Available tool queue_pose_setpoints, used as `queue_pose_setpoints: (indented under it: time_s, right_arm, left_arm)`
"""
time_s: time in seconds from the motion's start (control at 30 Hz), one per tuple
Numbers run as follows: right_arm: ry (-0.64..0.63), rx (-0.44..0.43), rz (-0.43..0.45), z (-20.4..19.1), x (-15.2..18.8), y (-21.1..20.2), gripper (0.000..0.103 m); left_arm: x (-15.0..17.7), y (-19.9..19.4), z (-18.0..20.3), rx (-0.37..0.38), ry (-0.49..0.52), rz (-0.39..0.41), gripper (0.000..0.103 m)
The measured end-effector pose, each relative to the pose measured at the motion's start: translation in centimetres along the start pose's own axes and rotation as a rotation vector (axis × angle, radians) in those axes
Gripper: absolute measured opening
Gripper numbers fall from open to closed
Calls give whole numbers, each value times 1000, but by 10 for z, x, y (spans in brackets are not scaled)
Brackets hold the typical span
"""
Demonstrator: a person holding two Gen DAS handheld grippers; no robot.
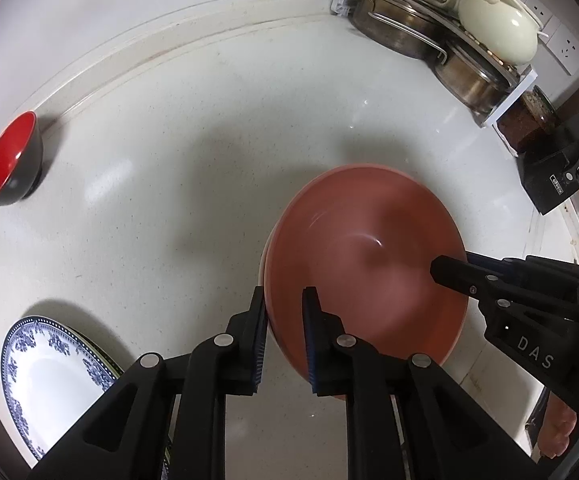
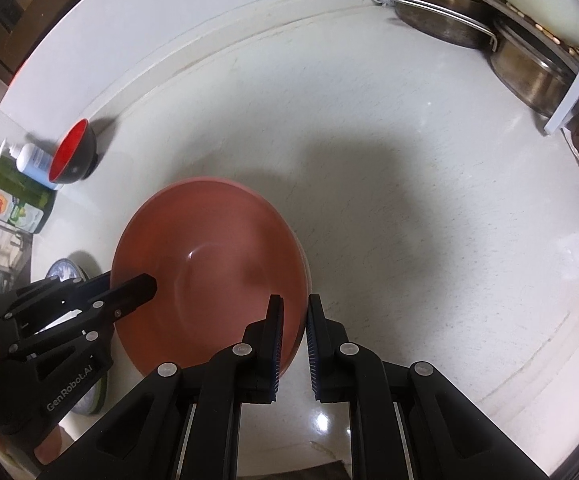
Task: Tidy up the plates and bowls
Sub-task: 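Lower the pink bowl into the cream bowl and open both grippers, then move both grippers to the rim of the red bowl by the soap bottles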
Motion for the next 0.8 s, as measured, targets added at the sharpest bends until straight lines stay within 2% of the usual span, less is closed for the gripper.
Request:
queue_pose_setpoints:
  time_s: [0.2,0.3,0.37,0.4,0.5,0.57,0.8]
  right_arm:
    - [-16,0,4,-1,-2,1,14]
    - [-28,1,6,-2,-1,1,14]
    - [-31,0,9,-4,0,1,14]
    - [-35,5,11,-3,0,1,14]
    - [-38,-1,13,-2,0,0,19]
    - [-37,1,29,-1,-1,-3,30]
    - [-61,10,96,-11,-6,-21,30]
  left_arm:
    - [0,-1,-3,13,-18,2,20]
    - [0,-2,-4,8,-23,9,32]
    - [0,-4,-5,3,-25,22,46]
    - [-1,-6,-5,-4,-27,29,48]
    - [-2,-12,-7,-14,-26,47,52]
    - [-3,-16,-10,-10,-31,60,54]
    - [-6,-37,-22,-43,-40,120,59]
Point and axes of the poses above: each gripper's, at about its wrist camera, not at the fingertips, and y roughly the way its jaws point, z to its right, x to its underside, the point moved 6 cm from there along y, roughly the way its jaws point, and after that the axes turned 4 degrees about y, right-handed, at the moved point
